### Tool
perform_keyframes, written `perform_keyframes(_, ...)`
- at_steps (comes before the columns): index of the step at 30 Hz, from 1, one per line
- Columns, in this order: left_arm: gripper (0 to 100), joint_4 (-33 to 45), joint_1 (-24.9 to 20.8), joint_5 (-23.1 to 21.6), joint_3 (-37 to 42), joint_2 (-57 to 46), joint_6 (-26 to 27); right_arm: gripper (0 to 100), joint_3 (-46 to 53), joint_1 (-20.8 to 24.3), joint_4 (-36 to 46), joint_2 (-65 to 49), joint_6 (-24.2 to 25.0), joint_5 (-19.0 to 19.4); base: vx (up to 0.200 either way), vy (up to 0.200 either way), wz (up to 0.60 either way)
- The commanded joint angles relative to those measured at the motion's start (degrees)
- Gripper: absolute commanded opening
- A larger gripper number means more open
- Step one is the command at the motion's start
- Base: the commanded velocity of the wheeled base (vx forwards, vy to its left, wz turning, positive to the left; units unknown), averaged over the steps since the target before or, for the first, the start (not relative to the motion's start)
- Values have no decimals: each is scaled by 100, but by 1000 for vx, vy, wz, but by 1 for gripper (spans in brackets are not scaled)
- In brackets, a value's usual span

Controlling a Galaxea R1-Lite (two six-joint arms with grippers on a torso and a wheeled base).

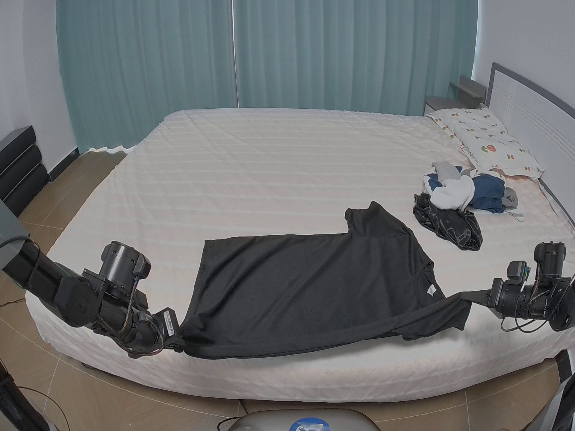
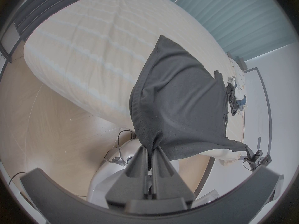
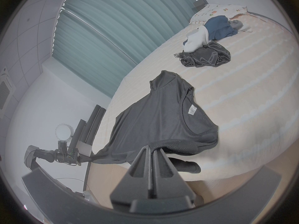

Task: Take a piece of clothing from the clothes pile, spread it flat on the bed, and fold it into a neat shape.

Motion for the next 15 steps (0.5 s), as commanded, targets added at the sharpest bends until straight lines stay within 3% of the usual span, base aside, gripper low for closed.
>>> perform_keyframes(1, 0, 229, 19, -40, -301, 33, -7, 0, 87, -3, -9, -26, -7, 2, 0, 0, 0)
perform_keyframes(6, 0, 212, 204, -58, -618, 288, -42, 0, 16, -3, -9, 1, 10, 11, 0, 0, 0)
perform_keyframes(15, 0, 89, 406, -146, -1356, 797, -657, 0, -493, 58, 9, 361, 19, 2, 0, 0, 0)
